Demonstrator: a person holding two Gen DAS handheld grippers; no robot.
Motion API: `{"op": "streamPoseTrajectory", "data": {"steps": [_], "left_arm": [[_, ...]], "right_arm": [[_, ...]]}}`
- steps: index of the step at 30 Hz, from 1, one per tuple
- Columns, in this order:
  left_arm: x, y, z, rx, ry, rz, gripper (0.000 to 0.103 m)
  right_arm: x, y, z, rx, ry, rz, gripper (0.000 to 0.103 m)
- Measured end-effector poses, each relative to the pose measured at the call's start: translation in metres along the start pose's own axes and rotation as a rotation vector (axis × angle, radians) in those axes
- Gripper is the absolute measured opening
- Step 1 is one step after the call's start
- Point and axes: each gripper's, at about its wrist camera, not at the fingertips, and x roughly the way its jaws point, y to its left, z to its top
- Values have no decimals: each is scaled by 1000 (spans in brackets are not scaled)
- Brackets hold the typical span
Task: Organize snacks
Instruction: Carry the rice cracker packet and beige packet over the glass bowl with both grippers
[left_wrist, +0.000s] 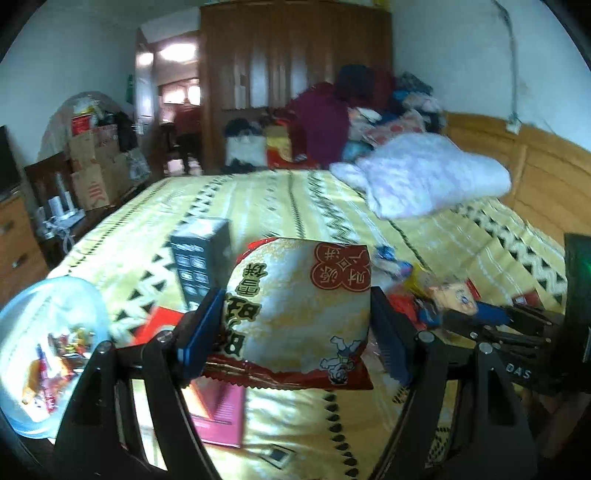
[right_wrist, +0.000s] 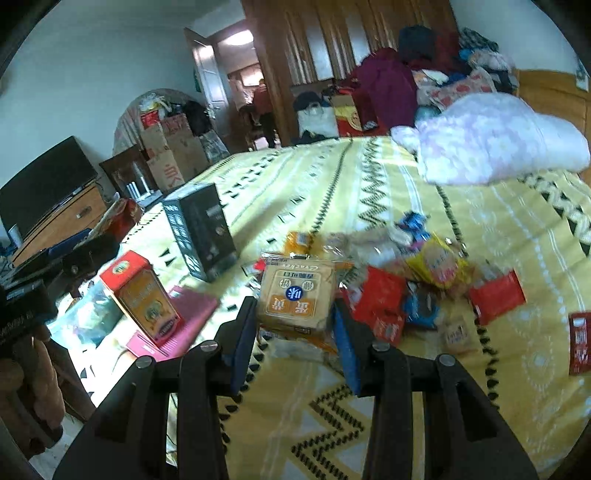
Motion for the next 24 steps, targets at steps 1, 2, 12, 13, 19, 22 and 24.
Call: {"op": "streamPoseTrajectory", "data": {"steps": [1, 2, 12, 13, 19, 22, 24], "left_arm": [[-2, 9, 4, -14, -7, 19, 77], [-5, 23, 10, -34, -19, 42, 77], [-24, 122, 34, -179, -62, 241, 77], [-27, 135, 36, -194, -67, 266, 77], [-38, 190, 33, -262, -78, 370, 77], [-41, 218, 28, -299, -70, 417, 77], [-45, 236, 22, -324, -67, 451, 77]], "right_arm": [[0, 5, 5, -9, -6, 8, 44], [1, 12, 11, -20, -13, 16, 44], [23, 99, 72, -119, -47, 167, 44], [28, 111, 79, -126, -44, 195, 44], [50, 183, 106, -174, -29, 319, 44], [59, 217, 115, -199, -19, 371, 44], [65, 242, 121, -222, -11, 406, 44]]}}
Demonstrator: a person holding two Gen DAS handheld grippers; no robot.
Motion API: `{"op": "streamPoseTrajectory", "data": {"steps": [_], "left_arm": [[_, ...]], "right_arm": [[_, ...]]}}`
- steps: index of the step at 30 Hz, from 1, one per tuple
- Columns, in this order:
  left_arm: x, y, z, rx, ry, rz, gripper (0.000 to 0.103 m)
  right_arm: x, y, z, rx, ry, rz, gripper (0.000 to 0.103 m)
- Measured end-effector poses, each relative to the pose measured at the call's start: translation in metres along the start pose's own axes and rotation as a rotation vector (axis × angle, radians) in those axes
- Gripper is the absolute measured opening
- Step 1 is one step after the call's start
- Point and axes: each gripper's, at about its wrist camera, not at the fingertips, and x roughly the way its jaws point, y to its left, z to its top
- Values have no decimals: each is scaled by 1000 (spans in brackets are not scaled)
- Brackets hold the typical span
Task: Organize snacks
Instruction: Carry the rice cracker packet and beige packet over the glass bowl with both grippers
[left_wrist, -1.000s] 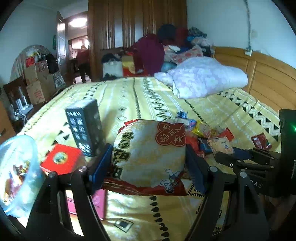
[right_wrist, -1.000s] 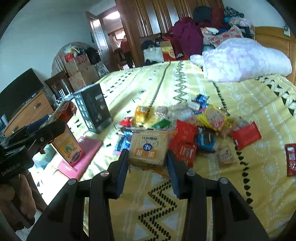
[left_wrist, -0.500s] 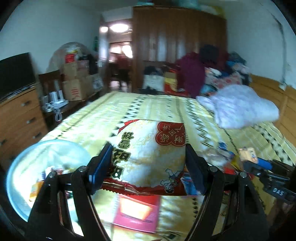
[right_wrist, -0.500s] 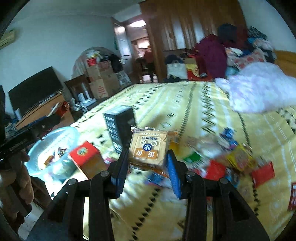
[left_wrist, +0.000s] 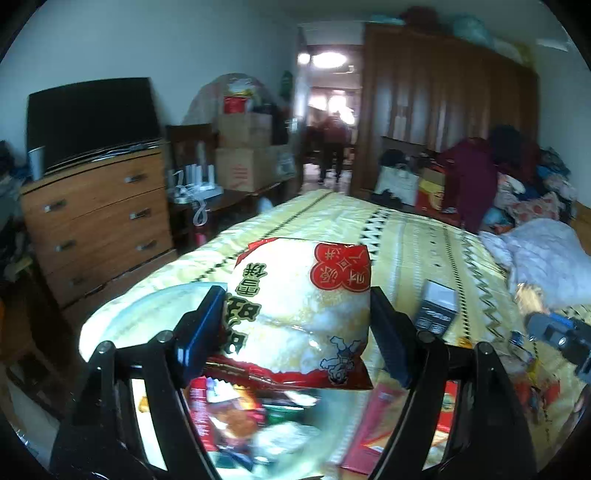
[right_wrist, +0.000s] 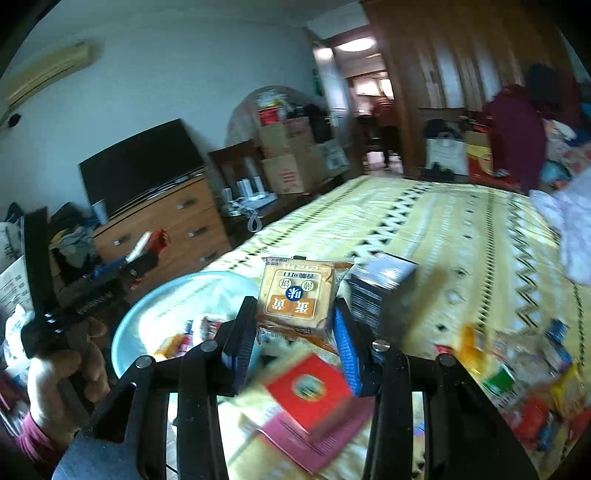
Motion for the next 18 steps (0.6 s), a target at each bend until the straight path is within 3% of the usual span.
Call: {"op": "streamPoseTrajectory", "data": {"steps": [11, 18], "left_arm": [[18, 73, -7, -122, 36, 108, 77], [30, 96, -13, -154, 70, 123, 77]], "right_arm": [[83, 99, 29, -104, 80, 160, 44], [117, 131, 35, -132, 110, 203, 44]]}}
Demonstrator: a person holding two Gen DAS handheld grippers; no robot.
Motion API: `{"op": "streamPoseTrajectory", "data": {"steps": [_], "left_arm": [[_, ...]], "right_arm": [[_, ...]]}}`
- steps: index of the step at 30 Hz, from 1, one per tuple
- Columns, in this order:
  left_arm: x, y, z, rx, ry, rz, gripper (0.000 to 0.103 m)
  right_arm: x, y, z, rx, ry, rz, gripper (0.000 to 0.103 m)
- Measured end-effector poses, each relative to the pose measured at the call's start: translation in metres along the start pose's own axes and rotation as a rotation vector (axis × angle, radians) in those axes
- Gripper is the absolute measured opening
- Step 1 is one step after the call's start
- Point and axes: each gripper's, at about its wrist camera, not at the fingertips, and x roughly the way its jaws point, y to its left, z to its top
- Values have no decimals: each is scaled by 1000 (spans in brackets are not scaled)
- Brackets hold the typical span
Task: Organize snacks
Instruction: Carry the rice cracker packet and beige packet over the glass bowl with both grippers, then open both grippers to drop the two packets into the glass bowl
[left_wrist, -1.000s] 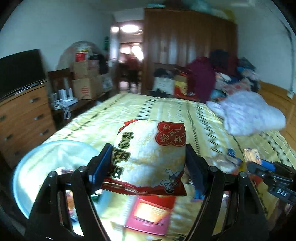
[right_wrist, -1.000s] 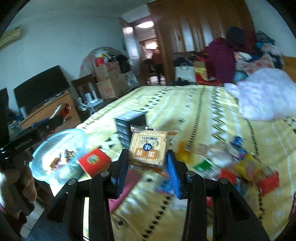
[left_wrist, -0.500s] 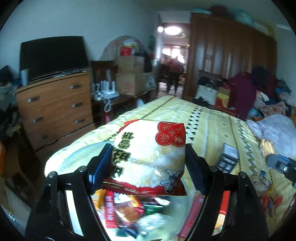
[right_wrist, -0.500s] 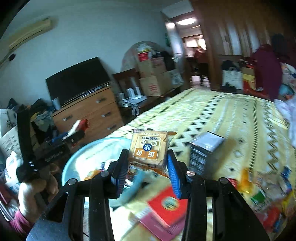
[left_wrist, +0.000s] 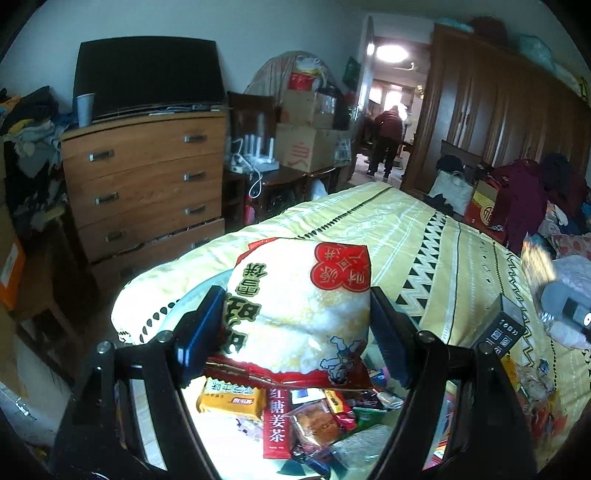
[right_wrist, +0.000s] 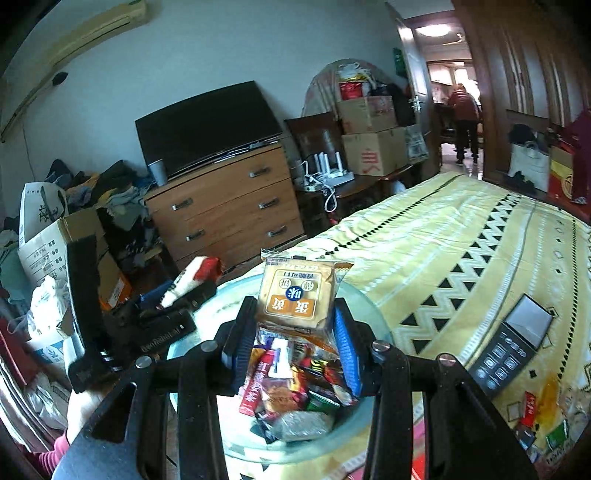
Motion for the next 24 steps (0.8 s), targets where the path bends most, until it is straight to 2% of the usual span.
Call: {"op": "streamPoseTrajectory", "data": {"steps": [14, 24], "left_arm": [[11, 21, -2, -12, 27, -3, 77], [13, 21, -1, -9, 32, -2, 77]], "right_arm": [[36, 7, 1, -4, 34, 27, 44], [35, 9, 1, -4, 37, 26, 44]]}}
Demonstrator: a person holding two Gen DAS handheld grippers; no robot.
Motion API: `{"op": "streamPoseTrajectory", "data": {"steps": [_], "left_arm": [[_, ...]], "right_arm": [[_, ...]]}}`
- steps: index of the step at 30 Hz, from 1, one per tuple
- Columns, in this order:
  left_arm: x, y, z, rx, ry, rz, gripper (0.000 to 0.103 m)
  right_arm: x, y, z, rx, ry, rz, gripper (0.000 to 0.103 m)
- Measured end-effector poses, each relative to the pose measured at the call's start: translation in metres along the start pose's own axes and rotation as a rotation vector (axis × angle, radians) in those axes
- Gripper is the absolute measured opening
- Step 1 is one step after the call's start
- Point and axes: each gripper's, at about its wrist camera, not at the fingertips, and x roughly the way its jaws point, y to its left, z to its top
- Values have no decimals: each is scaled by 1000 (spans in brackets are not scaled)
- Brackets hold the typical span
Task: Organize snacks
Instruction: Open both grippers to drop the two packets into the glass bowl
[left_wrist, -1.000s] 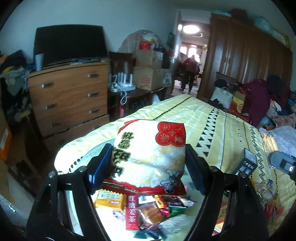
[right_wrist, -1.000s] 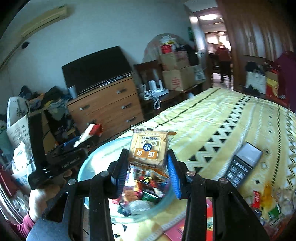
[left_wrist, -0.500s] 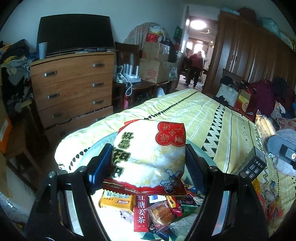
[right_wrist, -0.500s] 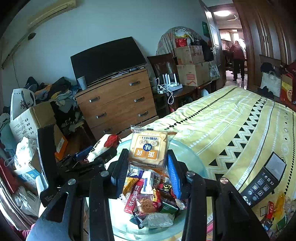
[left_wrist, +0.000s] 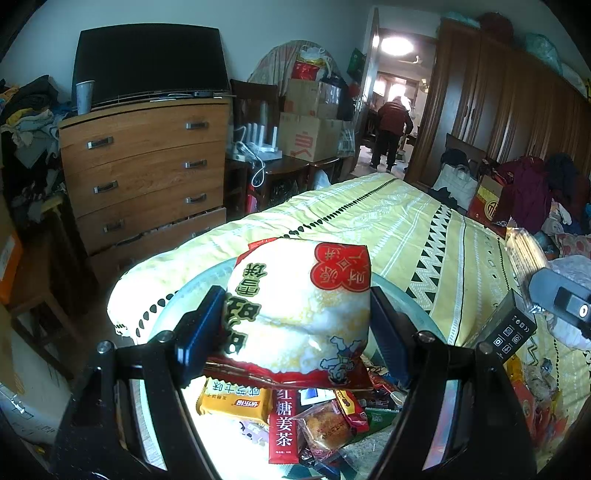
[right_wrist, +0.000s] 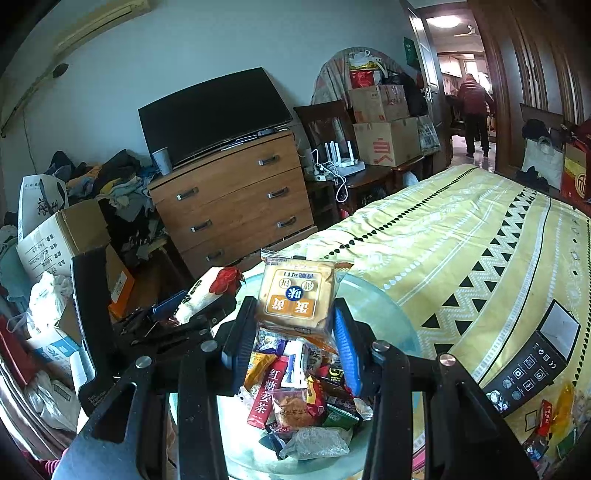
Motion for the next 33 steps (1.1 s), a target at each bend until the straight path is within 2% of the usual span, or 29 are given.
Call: {"op": "streamPoseTrajectory", "data": {"steps": [18, 33], "left_arm": [[12, 5, -7, 1, 19, 5, 77], [28, 8, -11, -3, 79, 11, 80]], "right_arm": [[16, -7, -8, 16, 11, 1, 44], [26, -10, -9, 42, 28, 8, 49]]}}
